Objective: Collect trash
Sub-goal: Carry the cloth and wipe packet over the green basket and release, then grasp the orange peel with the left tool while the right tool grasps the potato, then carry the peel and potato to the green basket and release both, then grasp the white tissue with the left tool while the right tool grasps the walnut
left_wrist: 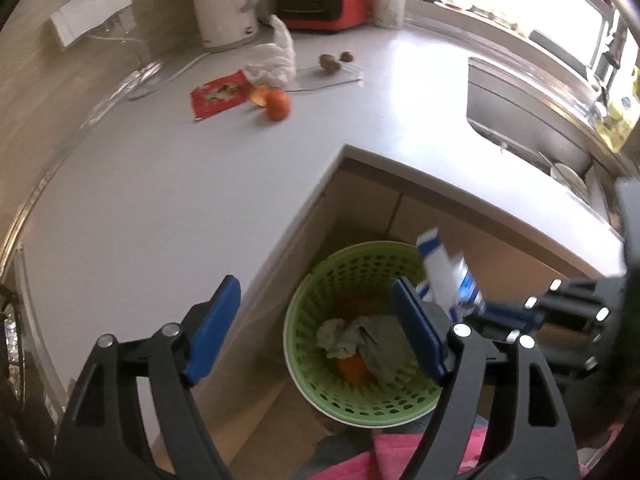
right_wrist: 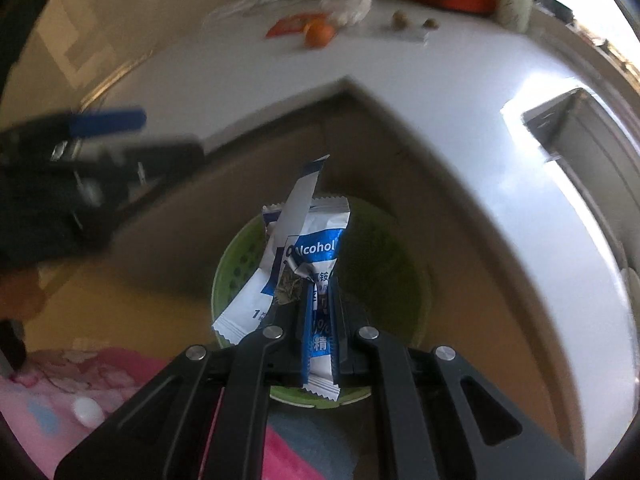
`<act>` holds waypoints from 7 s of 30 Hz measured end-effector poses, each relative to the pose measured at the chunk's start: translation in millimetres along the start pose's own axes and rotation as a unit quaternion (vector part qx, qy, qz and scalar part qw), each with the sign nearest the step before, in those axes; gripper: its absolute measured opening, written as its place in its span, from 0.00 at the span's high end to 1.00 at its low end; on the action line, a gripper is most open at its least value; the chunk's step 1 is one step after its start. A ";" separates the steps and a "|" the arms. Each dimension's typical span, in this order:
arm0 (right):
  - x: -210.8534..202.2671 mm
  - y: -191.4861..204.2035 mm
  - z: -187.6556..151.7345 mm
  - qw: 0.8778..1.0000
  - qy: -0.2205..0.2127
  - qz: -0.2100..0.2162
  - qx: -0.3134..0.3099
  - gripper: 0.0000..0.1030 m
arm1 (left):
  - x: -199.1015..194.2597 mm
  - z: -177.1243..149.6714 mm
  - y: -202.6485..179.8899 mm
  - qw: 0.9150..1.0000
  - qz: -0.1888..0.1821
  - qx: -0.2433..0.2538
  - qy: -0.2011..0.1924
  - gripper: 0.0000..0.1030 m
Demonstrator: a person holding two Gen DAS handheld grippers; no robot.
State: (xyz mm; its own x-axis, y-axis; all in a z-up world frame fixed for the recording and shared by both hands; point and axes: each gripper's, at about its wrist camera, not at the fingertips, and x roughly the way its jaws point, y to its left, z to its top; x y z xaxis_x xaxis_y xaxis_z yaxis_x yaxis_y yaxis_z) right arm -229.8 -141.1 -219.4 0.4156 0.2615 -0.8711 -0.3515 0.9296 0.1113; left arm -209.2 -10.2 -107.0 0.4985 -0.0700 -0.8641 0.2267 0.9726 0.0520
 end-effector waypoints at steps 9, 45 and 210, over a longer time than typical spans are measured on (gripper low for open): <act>61.3 17.7 -6.5 0.997 0.066 -0.015 -0.024 0.73 | 4.7 -0.1 12.6 1.000 0.008 -0.014 0.007 0.27; 0.2 -102.1 110.5 0.998 -0.038 -0.029 -0.028 0.07 | 122.9 151.4 27.9 0.995 0.033 -0.091 -0.008 0.22; 104.1 -212.5 320.6 0.991 -0.065 0.030 -0.117 0.38 | 113.4 227.1 39.5 0.987 0.051 -0.153 -0.022 0.87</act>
State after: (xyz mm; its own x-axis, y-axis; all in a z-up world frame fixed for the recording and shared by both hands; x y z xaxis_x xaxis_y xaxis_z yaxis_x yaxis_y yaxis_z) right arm 157.1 -228.1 -180.4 0.4870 0.3598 -0.7958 -0.5577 0.8294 0.0337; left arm 46.3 -30.1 -89.2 0.5436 0.0282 -0.8388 -0.0855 0.9961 -0.0219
